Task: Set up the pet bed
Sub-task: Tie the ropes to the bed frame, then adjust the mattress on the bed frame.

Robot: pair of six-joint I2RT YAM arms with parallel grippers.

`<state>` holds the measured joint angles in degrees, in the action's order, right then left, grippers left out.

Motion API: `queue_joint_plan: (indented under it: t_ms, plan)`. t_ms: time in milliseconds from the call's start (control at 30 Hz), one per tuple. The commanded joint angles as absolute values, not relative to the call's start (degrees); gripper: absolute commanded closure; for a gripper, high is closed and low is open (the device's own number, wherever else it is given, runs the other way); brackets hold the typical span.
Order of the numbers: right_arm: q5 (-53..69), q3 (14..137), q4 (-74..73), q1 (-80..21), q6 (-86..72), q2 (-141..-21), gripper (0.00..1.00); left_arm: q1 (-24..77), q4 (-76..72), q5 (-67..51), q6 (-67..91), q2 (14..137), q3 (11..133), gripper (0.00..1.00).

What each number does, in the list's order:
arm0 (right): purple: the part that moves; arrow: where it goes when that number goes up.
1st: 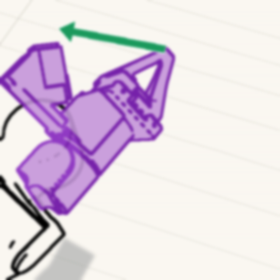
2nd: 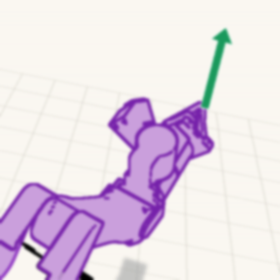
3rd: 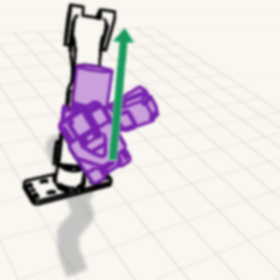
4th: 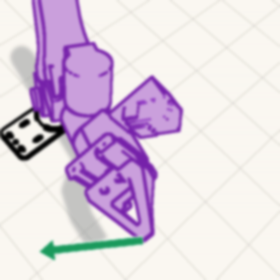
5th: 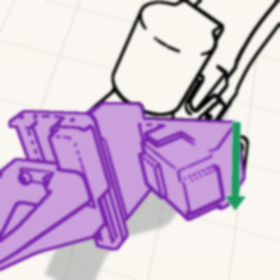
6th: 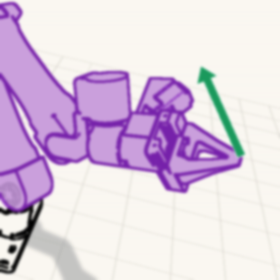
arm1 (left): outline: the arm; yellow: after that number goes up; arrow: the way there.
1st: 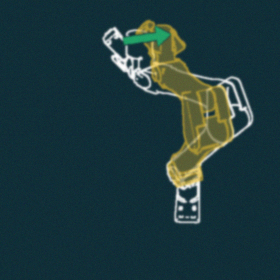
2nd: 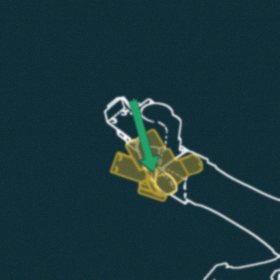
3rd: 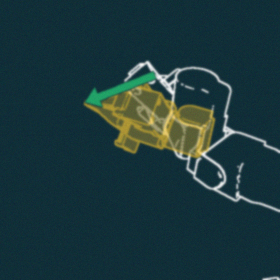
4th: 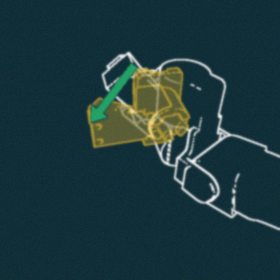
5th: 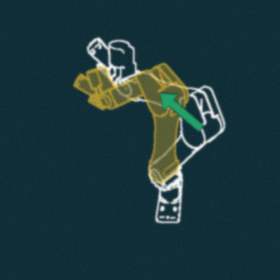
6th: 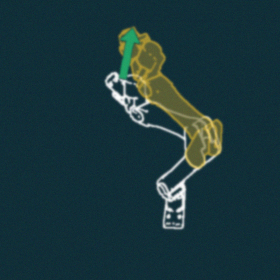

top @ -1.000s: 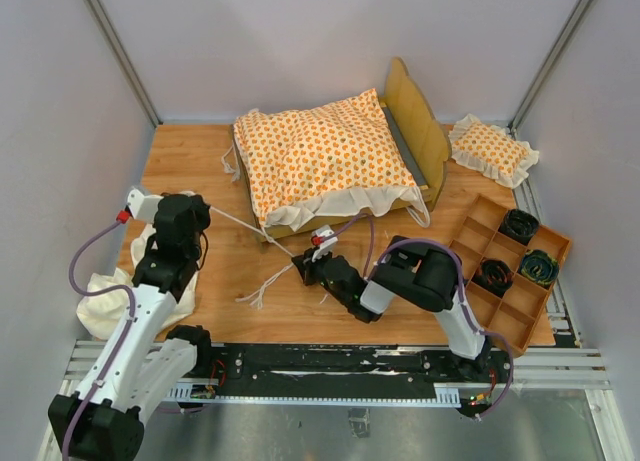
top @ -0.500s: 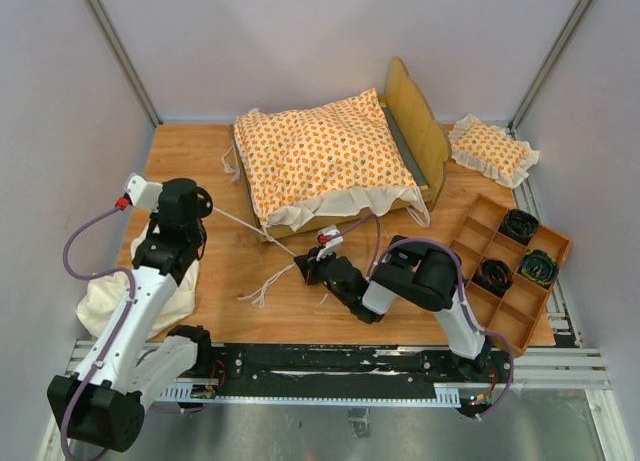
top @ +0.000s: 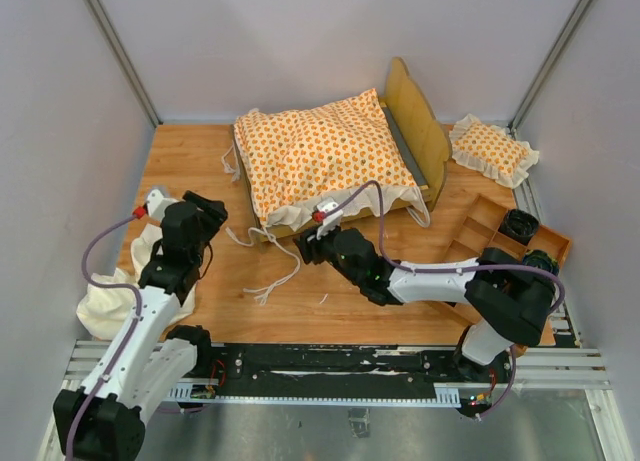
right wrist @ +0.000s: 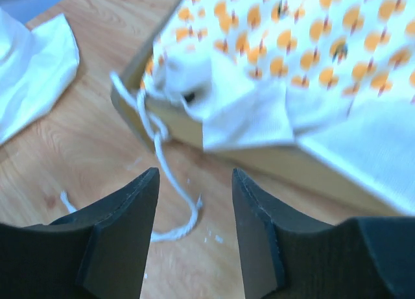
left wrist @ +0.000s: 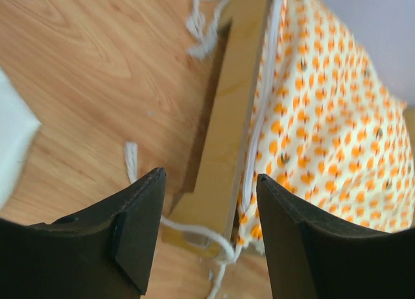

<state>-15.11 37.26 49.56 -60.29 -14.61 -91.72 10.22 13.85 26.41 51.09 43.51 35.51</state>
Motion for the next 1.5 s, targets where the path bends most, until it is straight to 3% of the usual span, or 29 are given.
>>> queue_joint_plan:
  t_ms: [0,100,233,433,500,567,933,1467]
  plan:
    - [-17.6,47.2,30.9,-59.2,-4.9,-89.6,0.49,10.0,0.3,5.9,44.5,45.1,30.7,0.39]
    - [-11.9,50.3,31.5,-58.7,4.6,-90.7,0.51,9.4,-2.9,-3.5,45.9,48.5,30.1,0.39]
    - [1.1,49.4,31.6,-58.4,31.8,-90.4,0.52,4.4,-3.6,-15.5,47.5,52.7,30.5,0.38]
    - [14.6,58.3,15.6,-56.1,48.3,-90.9,0.54,-0.1,-6.6,-21.4,47.9,54.5,28.7,0.39]
    - [17.3,61.7,11.9,-55.4,50.4,-92.8,0.58,-0.9,-8.4,-23.2,48.6,55.2,28.2,0.41]
    - [18.8,64.8,8.0,-55.0,52.5,-95.0,0.68,-1.3,-8.7,-24.2,48.2,56.2,28.5,0.41]
    - [18.8,73.1,2.2,-53.7,53.7,-101.7,0.62,-2.1,-9.1,-25.2,47.4,60.1,27.4,0.43]
    - [16.2,79.4,-2.8,-51.8,53.7,-108.0,0.66,-2.1,-9.8,-26.5,47.8,62.5,26.9,0.46]
